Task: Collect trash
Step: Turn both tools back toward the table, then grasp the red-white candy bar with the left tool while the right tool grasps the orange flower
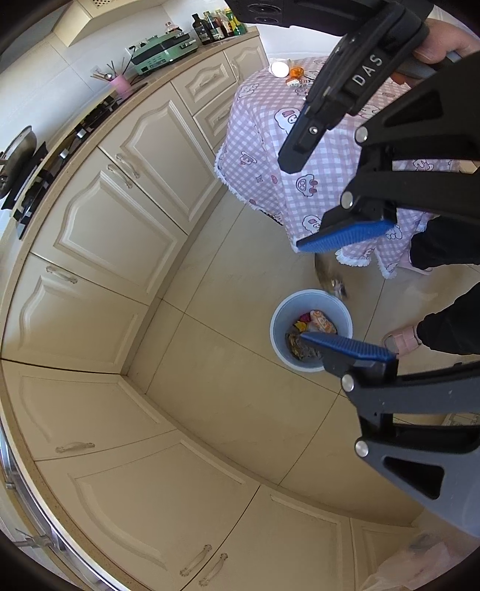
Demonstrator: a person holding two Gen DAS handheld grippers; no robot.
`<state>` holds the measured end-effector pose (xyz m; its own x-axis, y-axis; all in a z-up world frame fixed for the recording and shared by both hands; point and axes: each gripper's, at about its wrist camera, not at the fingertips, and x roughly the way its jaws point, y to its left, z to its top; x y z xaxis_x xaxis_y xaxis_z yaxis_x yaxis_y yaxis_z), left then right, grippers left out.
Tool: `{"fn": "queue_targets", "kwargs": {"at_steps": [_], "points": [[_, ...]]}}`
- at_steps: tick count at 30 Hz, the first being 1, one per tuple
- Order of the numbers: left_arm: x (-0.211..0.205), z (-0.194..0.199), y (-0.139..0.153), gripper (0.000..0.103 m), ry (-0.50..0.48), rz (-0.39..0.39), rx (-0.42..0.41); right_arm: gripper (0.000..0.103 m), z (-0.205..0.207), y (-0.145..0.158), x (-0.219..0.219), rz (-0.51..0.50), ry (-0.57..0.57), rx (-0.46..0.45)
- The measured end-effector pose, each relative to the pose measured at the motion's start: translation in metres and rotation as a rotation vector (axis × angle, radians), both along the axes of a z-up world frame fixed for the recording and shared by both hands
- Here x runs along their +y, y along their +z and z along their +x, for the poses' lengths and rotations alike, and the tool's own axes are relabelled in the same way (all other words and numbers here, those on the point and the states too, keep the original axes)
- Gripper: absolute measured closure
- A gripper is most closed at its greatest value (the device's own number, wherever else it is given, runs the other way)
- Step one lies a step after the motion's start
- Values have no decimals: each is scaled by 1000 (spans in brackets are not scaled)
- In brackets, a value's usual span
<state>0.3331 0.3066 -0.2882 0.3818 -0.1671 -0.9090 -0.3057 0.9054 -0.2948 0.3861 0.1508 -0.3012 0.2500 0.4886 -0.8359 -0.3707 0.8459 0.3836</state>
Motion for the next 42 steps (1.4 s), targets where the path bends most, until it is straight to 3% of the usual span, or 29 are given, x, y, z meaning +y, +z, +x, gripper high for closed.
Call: {"fn": "queue_targets", "kwargs": {"at_steps": [9,16,23,32,38,42], "points": [[-15,4,0,59,-4,1,7,90,-1,1,-18,3,-15,6],[-69,29,1,57,-82,9,14,90,5,2,-70,15,-85,15],[-168,67,1,54,-218,13,18,89,18,2,-171,24,-219,19],[-350,117,-19,46,-472,1,46,85,16,1,-334,-12,-442,22],[-422,132,-52,45,-506,-8,108,83,10,-14,-412,-36,-534,65],[-439,141,-72,45,-480,4,142,81,11,-24,-440,-34,-552,90]]}}
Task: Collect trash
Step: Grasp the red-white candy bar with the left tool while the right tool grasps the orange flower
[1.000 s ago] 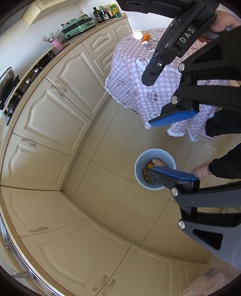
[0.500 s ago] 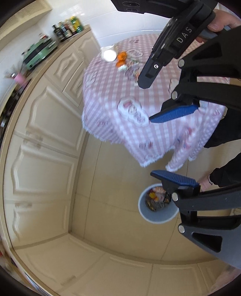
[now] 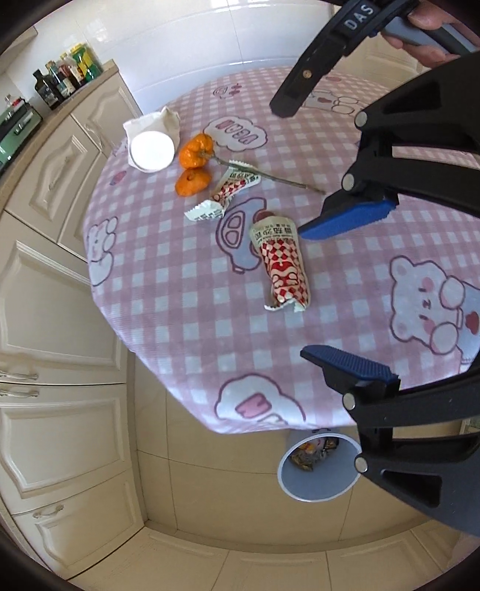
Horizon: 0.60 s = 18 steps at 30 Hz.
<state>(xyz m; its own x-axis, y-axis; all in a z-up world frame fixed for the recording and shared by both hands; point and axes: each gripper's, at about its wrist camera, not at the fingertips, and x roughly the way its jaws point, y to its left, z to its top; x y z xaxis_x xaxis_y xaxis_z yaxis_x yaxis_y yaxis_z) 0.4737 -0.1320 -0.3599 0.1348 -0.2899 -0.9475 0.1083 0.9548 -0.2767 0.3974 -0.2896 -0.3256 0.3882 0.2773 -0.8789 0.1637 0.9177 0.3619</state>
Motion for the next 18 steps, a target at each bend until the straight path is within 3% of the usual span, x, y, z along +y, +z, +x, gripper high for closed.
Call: {"fn": "queue_targets", "kwargs": {"at_steps": [5,12,13,15,18], "points": [[-10,8,-17,45,53,21,8,77,6,-13,-18,17,5,22],[-16,15,-22,47,51,52,-8,72,27,-27,-17,30,28,29],[-16,15,-21,49,57,55,-10,71,29,-28,-17,29,25,26],[-17,14,-20,68,56,32,-19,71,35,-31,-16,23,16,17],[-23,15,-20,76,37,52,-39,71,46,-37,-17,18,1,13]]}}
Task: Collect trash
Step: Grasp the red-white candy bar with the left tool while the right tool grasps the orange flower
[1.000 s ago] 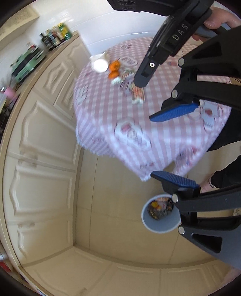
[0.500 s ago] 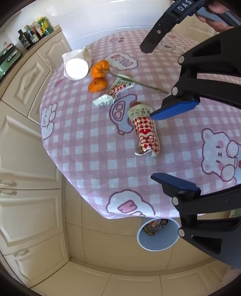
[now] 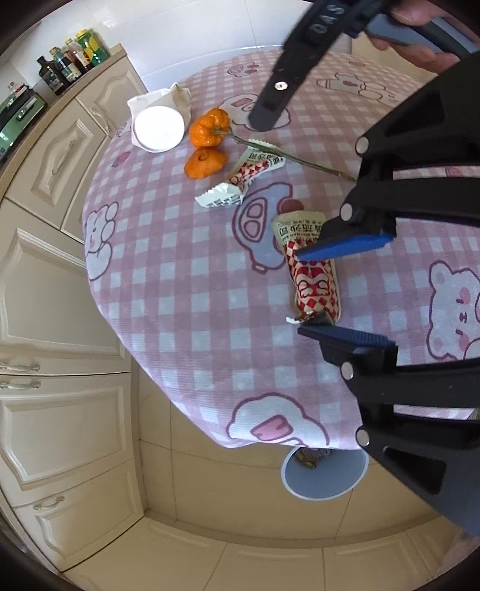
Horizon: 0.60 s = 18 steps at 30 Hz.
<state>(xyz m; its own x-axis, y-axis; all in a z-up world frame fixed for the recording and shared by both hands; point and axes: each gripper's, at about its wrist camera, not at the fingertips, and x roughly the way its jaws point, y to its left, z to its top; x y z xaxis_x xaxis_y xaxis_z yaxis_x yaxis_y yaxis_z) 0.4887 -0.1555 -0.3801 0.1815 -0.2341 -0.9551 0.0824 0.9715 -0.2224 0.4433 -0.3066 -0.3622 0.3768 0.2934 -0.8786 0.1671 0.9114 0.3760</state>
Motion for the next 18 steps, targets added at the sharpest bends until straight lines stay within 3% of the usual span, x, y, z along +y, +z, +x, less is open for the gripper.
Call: {"fn": "queue_targets", "kwargs": {"at_steps": [3,8,10,12,18], "points": [[6,-2,0,87,28,-24,-16,71,9,-5,0,-3,-16,-7],[22,-6,10,91,48,-75,-53,71,19,-11,2,-13,-23,-19],[28,-6,15,92,61,-91,-65,90,22,-11,4,-16,-15,-26],[35,-6,21,92,73,-108,-75,97,24,-8,5,-34,-9,-33],[50,-6,41,93,83,-150,-112,100,15,11,8,-61,-9,-66]]}}
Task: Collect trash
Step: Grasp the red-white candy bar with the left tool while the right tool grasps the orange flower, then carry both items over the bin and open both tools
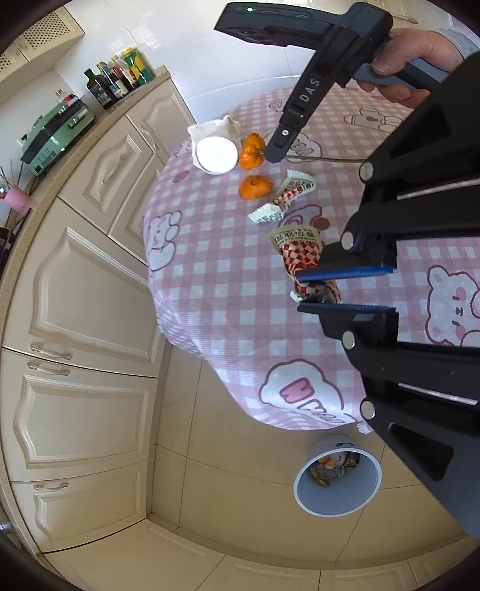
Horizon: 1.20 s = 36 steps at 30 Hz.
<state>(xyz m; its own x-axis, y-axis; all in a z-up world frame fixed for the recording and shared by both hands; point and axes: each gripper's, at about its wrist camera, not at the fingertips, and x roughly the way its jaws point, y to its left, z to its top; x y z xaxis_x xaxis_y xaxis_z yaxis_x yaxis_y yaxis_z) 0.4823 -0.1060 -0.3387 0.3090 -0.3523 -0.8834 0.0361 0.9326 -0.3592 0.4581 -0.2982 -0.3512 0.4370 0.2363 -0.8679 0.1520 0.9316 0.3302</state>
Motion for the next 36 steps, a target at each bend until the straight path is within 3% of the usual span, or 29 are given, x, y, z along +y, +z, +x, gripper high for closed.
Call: {"fn": "queue_targets", "kwargs": {"at_steps": [10,17,26,36], "points": [[51,-17,32,93,18,-28,-54,100,-24,43,53,4,48,-66],[125,-43,47,93,80,-3,-68,100,-40,55,144,48,163,-73],[249,-86,57,93,218,60,-44,100,-60,61,273,109,331,-70],[339,-124,62,93,305,70,-41,100,-75,63,368,123,449,-64]]}}
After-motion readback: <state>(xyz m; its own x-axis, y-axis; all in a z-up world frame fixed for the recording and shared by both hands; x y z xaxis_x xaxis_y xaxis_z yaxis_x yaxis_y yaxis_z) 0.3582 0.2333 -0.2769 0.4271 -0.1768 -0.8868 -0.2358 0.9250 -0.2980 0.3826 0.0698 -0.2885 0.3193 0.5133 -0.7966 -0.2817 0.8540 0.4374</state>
